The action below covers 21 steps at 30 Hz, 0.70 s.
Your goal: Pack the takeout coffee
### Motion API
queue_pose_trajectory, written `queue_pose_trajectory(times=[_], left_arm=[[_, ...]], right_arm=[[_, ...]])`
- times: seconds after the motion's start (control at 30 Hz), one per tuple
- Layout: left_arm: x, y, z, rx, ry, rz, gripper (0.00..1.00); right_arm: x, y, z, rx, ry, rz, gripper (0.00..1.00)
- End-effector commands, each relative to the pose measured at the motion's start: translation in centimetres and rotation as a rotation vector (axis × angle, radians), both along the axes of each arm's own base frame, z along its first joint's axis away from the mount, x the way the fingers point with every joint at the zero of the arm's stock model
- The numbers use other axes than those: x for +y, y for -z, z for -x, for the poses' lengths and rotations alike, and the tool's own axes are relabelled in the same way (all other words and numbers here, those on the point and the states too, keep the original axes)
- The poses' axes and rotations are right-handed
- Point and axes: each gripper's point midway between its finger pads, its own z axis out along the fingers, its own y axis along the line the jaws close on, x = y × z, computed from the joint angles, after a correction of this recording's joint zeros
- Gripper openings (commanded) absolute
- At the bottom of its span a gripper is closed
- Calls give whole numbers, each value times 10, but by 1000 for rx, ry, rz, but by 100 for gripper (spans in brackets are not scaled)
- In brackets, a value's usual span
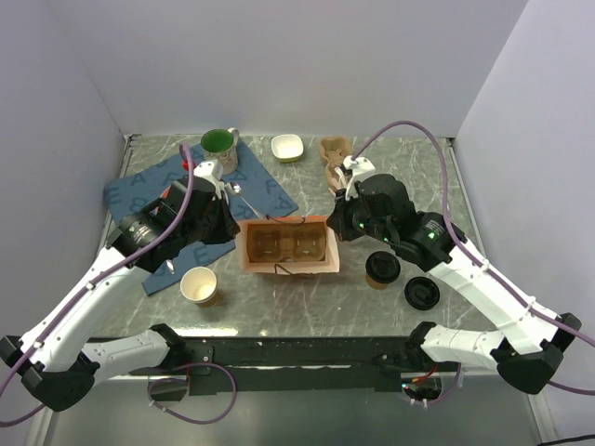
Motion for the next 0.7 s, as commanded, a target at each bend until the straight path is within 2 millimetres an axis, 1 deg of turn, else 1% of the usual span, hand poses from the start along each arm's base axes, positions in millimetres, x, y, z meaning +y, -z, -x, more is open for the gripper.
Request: queue_pose_trajectory(times=[0.0,0.03,0.1,0.13,0.17,0.2,0.23,0.3,0.33,0.4,0.43,0.47,0.5,0.57,0.6,0.67], left_arm=[[-1,-12,-8,-62,2,4,3],[-2,-13,-11,-75,6,-3,1],[0,-15,-17,-91,-7,-22,1],[0,-17,-19,-103,-6,-28,1],[0,-19,-21,-111,-9,-32,1],[1,-21,-22,-117,-16,-36,1],[1,-20,-23,-125,-7,-40,1],[1,-23,-22,-146,5,-34,1],[1,-24,-22,-163,17,-35,1],[-1,-27,-21,-194,38,-19,1],[-2,-28,-20,-198,48,-14,1],[-2,-29,-19,-196,47,-10,1],[-3,-29,-19,-193,53,-9,1],[-4,-28,-17,-188,62,-3,1],[-4,-27,-17,-188,63,-1,1],[-4,-23,-15,-180,67,0,1]], right_arm=[[-5,-3,11,24,0,-13,12],[-7,-11,11,22,12,-26,18],[-15,-18,16,27,39,-31,25],[-18,-28,16,20,58,-55,35],[-23,-34,19,14,71,-68,40],[-30,-34,22,22,90,-59,45],[-35,-42,23,17,113,-68,52],[-46,-45,23,15,158,-56,61],[-57,-41,23,26,209,-27,65],[-76,-33,18,50,299,15,66],[-87,-25,21,97,360,35,67],[-95,-18,19,131,400,53,67],[-107,-13,14,161,467,52,67],[-121,1,12,209,524,87,70],[-131,6,8,227,571,94,73],[-137,23,5,283,602,126,74]])
